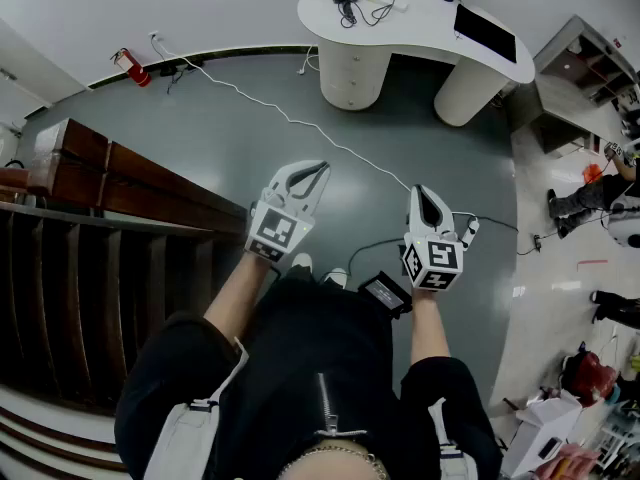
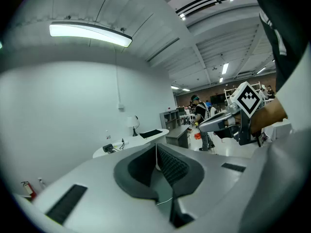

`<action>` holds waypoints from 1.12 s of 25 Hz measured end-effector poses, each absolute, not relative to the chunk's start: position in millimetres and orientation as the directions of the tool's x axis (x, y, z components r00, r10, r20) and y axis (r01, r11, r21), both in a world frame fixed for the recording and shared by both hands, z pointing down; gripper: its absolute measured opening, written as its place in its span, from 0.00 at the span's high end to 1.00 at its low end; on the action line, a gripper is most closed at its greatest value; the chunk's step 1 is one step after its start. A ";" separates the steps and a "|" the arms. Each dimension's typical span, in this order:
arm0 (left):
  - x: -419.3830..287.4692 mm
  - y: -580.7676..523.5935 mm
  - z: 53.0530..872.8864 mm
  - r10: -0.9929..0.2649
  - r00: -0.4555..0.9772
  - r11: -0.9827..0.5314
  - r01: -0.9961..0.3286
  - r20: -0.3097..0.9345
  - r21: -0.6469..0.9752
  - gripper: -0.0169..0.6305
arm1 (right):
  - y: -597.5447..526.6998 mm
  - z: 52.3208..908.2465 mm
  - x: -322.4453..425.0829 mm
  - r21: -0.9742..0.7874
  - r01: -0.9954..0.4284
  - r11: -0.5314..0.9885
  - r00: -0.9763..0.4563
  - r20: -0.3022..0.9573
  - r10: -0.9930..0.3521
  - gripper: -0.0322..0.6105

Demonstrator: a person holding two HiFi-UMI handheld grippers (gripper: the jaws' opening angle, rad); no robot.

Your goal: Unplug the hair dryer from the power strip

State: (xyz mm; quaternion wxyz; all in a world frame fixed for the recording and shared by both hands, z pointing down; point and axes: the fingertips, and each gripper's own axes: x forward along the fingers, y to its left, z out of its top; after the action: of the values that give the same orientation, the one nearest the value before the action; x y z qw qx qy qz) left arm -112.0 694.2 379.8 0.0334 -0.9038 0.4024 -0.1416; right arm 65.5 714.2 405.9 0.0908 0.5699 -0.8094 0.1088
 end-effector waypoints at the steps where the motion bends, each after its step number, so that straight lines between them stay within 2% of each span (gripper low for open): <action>1: -114.9 696.1 381.3 -0.736 0.635 -0.674 -0.718 0.232 -0.175 0.95 | 715.7 406.1 63.7 -0.070 -0.944 0.321 -0.328 0.269 -0.905 0.94; 15: -117.2 703.4 395.3 -0.731 0.633 -0.677 -0.719 0.256 -0.158 0.95 | 726.6 407.0 58.8 -0.051 -0.942 0.331 -0.333 0.257 -0.907 0.94; 22: -95.1 710.7 400.6 -0.653 0.703 -0.749 -0.655 0.281 -0.102 0.95 | 725.2 407.1 56.7 -0.072 -0.926 0.371 -0.376 0.249 -0.892 0.94; 28: -94.8 689.2 404.8 -0.678 0.683 -0.728 -0.675 0.272 -0.121 0.95 | 706.6 415.2 52.1 -0.076 -0.913 0.400 -0.405 0.266 -0.875 0.94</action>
State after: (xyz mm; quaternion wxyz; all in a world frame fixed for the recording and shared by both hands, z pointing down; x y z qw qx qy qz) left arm -94.8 689.2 404.8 0.0054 -0.9173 0.3687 -0.1503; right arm 52.1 706.6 415.2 0.0920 0.5374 -0.8316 0.1053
